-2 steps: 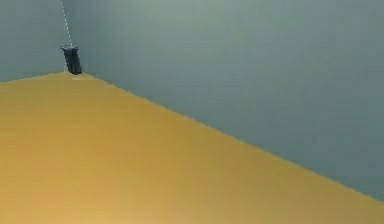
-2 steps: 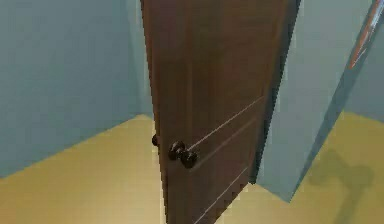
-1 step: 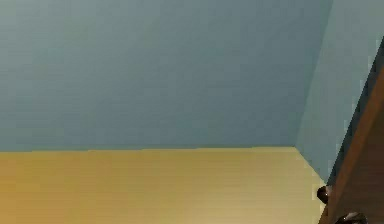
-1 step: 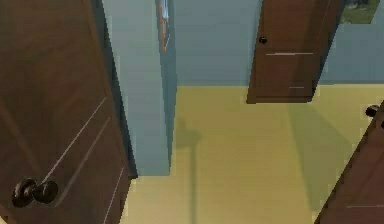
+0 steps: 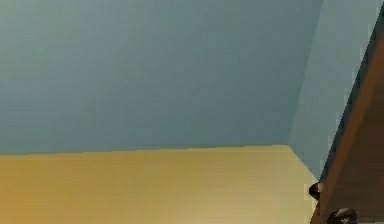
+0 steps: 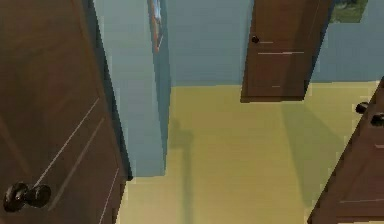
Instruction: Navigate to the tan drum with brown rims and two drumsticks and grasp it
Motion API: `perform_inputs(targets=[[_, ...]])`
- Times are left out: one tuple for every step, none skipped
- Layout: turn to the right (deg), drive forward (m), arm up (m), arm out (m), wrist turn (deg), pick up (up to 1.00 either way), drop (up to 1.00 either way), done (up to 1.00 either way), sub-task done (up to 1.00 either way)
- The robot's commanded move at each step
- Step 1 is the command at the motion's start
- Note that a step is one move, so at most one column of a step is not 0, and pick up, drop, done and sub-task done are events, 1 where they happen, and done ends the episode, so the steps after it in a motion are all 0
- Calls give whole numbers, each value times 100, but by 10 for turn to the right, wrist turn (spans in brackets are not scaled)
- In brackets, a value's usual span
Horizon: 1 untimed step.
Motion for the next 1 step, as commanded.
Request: perform_inputs(targets=[[-180,0,0,0,0,0,0,0,0]])
